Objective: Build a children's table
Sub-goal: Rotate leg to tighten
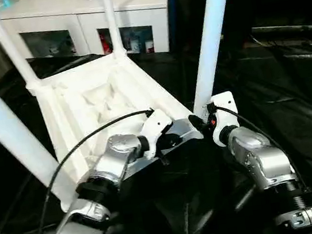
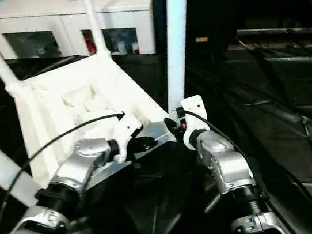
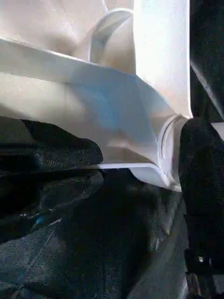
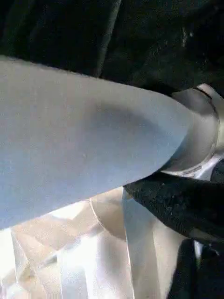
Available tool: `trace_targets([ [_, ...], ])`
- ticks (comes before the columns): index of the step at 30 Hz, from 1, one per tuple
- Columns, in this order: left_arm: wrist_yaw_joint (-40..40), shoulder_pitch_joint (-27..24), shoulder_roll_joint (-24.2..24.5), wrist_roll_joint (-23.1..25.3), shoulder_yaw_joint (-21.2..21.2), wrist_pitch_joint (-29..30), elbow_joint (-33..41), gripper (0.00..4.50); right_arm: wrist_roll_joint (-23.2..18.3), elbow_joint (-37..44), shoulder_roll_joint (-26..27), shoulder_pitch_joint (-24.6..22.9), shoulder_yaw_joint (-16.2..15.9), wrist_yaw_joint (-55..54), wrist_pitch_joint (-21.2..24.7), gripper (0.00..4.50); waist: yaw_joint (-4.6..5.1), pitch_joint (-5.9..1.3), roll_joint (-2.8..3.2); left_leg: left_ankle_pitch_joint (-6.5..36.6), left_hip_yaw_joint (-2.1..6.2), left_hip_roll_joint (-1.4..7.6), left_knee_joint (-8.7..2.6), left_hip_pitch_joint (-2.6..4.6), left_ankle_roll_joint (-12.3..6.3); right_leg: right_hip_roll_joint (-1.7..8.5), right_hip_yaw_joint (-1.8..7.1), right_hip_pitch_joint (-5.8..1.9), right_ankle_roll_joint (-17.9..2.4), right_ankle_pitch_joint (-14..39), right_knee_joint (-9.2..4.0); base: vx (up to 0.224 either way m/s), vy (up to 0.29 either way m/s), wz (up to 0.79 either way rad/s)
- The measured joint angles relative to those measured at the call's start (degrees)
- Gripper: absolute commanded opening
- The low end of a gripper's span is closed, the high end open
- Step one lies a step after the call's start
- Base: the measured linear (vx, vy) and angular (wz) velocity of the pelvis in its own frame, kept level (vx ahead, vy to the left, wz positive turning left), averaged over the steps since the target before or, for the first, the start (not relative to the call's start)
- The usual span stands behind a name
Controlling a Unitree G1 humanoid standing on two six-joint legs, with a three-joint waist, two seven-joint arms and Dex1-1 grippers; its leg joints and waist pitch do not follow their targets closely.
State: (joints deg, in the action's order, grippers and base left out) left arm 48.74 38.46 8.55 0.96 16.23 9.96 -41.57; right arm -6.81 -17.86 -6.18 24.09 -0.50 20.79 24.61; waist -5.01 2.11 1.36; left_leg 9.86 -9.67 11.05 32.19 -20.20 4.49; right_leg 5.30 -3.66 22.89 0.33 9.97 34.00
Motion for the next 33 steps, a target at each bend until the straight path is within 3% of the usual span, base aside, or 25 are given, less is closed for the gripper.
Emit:
trace_targets([
  [3, 3.7, -0.3, 2.3, -0.1, 0.3, -0.8, 0.4, 0.0, -0.4, 2.0, -3.8, -0.4, -2.6, 6.4, 1.5, 3.11, -0.05, 0.02, 0.04, 0.0, -0.01, 0.02, -0.24, 0.01, 0.0, -0.03, -0.03, 0.03, 0.0, 0.0, 0.0, 0.0, 0.0, 0.0],
  [6, 10.0, -1.1, 5.3, -0.8, 0.5, -1.5, 1.6, 0.0, -1.3, 6.2, -10.3, -2.5, -6.6, 16.3, 1.7, 3.11, -0.34, 0.05, 0.01, 0.0, -0.03, 0.03, -0.32, -0.02, 0.01, -0.02, -0.04, 0.04, -0.1, 0.0, 0.0, 0.0, 0.0, 0.0],
  [11, 18.5, -2.7, 9.3, -2.5, 1.5, -2.6, 4.2, 0.0, -3.4, 10.3, -16.6, -4.8, -9.1, 28.3, 1.5, 3.11, -1.06, 0.24, -0.56, 0.0, -0.07, 0.04, -0.27, 0.02, 0.0, 0.0, -0.02, 0.05, -0.1, 0.0, -0.01, 0.0, 0.0, 0.0],
  [13, 23.8, -4.9, 12.3, -3.9, 1.7, -1.5, 7.7, 0.0, -5.2, 12.4, -19.1, -6.2, -10.3, 34.2, 1.5, 3.11, -1.24, 0.37, -1.07, 0.0, -0.14, 0.04, -0.31, -0.02, -0.01, 0.02, 0.01, 0.07, -0.1, 0.1, 0.04, 0.0, 0.0, 0.0],
  [18, 30.6, -7.2, 15.0, -5.5, 3.3, 2.4, 13.9, 0.0, -7.8, 14.1, -21.2, -6.2, -13.6, 42.3, 2.2, 3.11, -2.28, 0.55, -1.9, 0.0, -0.17, 0.06, -0.19, -0.02, -0.01, 0.06, 0.02, 0.14, -0.2, 0.1, 0.05, 0.0, 0.0, 0.0],
  [22, 32.1, -7.5, 16.0, -5.7, 3.7, 3.3, 14.5, 0.0, -8.0, 13.5, -21.8, -5.7, -14.8, 44.9, 1.7, 3.11, -2.61, 0.44, -2.49, 0.0, -0.2, 0.07, -0.13, -0.01, -0.01, 0.07, 0.05, 0.13, -0.2, 0.1, 0.08, 0.0, 0.0, 0.0],
  [24, 32.1, -7.9, 16.5, -5.7, 3.7, 3.7, 15.6, 0.0, -7.8, 13.0, -21.8, -5.4, -15.1, 45.8, 1.5, 2.86, -2.79, 0.46, -2.77, 0.0, -0.2, 0.07, -0.13, 0.0, -0.01, 0.07, 0.06, 0.13, -0.2, 0.1, 0.09, 0.0, 0.0, 0.0],
  [33, 30.9, -8.7, 16.4, -5.6, 3.3, 3.4, 16.7, 0.0, -7.0, 12.1, -21.5, -4.5, -15.6, 46.0, 0.7, 2.25, -3.0, 0.45, -2.89, 0.0, -0.2, 0.07, -0.09, 0.03, -0.01, 0.06, 0.06, 0.13, -0.2, 0.1, 0.18, 0.0, 0.0, 0.0],
])
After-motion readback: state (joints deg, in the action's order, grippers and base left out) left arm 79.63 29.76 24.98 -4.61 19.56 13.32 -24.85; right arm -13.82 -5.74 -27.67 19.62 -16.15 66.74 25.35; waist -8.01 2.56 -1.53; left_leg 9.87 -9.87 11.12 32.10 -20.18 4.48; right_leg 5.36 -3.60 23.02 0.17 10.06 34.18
